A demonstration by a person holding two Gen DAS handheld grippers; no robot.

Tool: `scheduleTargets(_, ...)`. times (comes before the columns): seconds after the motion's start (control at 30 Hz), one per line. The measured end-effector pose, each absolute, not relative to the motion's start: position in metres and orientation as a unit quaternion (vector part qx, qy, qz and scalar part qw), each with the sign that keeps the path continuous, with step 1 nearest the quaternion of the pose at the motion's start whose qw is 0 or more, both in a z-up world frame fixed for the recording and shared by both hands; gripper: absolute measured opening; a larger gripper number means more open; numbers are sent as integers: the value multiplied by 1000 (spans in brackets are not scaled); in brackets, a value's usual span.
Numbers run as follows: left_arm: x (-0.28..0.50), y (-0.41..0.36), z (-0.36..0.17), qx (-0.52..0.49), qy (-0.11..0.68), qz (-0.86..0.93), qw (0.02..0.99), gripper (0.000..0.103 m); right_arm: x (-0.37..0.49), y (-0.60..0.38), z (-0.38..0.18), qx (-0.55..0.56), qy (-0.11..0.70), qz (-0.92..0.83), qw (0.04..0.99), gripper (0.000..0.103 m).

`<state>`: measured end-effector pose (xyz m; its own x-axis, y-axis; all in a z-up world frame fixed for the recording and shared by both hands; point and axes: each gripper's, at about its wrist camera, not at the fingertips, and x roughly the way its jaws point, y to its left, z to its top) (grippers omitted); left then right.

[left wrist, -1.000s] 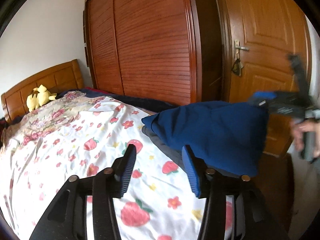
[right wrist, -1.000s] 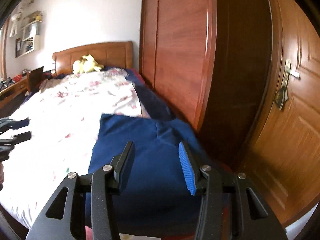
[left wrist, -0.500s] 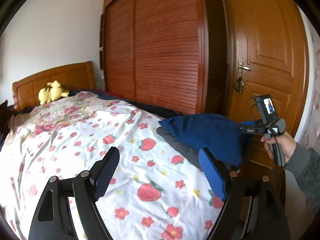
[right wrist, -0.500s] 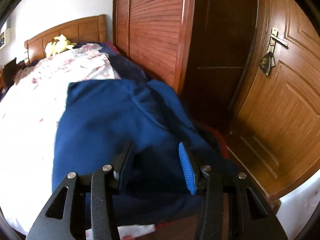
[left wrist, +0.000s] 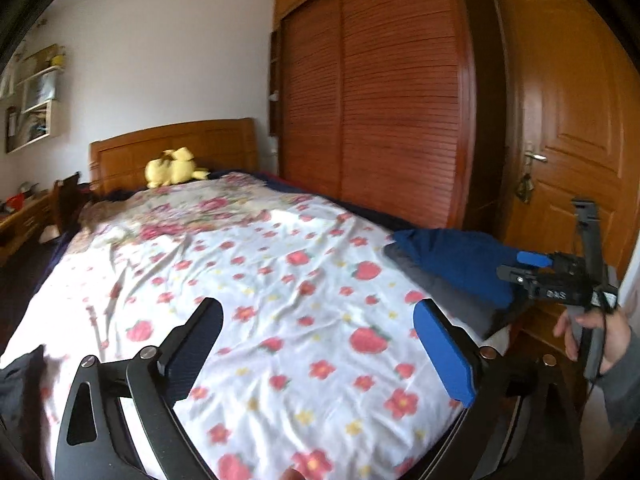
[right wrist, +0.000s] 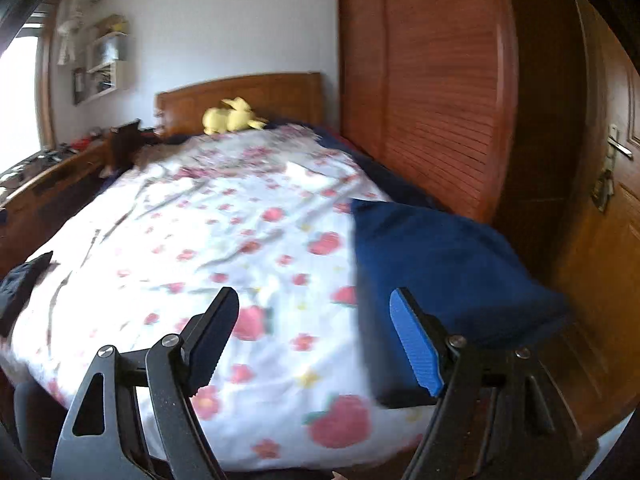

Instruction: Fold large clothes

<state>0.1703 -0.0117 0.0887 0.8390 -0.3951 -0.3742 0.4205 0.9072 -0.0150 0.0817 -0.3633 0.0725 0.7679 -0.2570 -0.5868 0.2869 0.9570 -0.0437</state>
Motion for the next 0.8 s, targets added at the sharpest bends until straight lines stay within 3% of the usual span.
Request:
scheduleTargets(0.43,146,5,41,-5,214,-95,972,102,95,-253,19,67,313,-37,947,79)
scheduleTargets(0.8,116,23,28,-58,220,-32,973,102,84,-187,11,42,272,4,961,79)
